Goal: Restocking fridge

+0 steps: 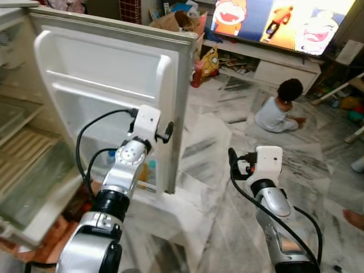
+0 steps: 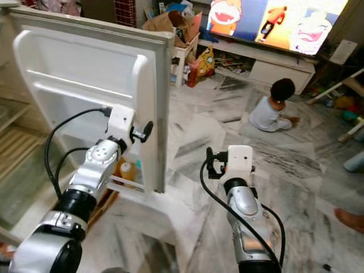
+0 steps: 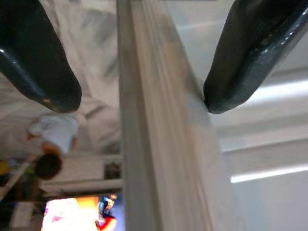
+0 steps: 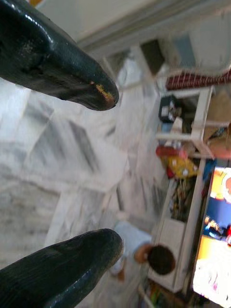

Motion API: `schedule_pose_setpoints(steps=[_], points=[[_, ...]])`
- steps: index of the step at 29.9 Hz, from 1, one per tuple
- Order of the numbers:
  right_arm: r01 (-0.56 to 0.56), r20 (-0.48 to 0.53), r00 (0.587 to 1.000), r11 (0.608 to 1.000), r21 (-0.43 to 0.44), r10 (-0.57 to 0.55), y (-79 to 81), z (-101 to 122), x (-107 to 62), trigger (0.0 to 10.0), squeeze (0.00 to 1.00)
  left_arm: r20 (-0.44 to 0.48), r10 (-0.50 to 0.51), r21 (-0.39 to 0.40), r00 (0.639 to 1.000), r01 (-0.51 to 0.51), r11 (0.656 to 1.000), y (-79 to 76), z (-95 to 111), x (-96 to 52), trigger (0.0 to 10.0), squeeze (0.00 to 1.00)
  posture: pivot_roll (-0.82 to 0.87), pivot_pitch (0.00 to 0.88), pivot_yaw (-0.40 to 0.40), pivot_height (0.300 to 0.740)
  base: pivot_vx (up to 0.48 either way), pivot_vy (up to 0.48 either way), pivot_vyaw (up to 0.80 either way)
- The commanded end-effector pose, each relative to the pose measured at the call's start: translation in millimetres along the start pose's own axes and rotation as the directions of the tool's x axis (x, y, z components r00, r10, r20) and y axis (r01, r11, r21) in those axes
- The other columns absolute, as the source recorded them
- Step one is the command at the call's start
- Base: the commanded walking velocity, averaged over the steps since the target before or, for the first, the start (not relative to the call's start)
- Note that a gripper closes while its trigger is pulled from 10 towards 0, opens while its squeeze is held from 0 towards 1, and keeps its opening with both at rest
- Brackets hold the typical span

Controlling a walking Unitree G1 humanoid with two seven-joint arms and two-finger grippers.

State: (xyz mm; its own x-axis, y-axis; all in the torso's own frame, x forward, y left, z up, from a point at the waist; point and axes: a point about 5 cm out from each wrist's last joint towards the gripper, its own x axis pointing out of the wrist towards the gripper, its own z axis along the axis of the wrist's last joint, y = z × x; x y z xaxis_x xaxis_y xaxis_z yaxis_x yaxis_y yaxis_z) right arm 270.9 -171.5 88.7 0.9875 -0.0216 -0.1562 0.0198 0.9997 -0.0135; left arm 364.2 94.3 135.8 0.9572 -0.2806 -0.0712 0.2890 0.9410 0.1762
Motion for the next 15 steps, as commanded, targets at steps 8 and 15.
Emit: schedule_pose_setpoints(steps=[8,15], points=[[0.024,-0.007,1.000,1.000,-0.004,-0.024,-3.8,-3,0.0,10.0,0.00,-0.002,0.046,0.001,0.999,-0.046,0.999,6.2,-17,-24.3,10.0,0.00,0.03,0.011,-0.059,0.740,0.000,0.000,0.00],[0.033,-0.010,0.999,0.999,-0.015,-0.033,-6.9,-3,4.1,10.0,0.00,-0.021,0.145,0.043,0.989,-0.145,0.989,25.4,-36,-68.0,10.0,0.00,0.09,0.020,-0.057,0.740,0.000,0.000,0.00]])
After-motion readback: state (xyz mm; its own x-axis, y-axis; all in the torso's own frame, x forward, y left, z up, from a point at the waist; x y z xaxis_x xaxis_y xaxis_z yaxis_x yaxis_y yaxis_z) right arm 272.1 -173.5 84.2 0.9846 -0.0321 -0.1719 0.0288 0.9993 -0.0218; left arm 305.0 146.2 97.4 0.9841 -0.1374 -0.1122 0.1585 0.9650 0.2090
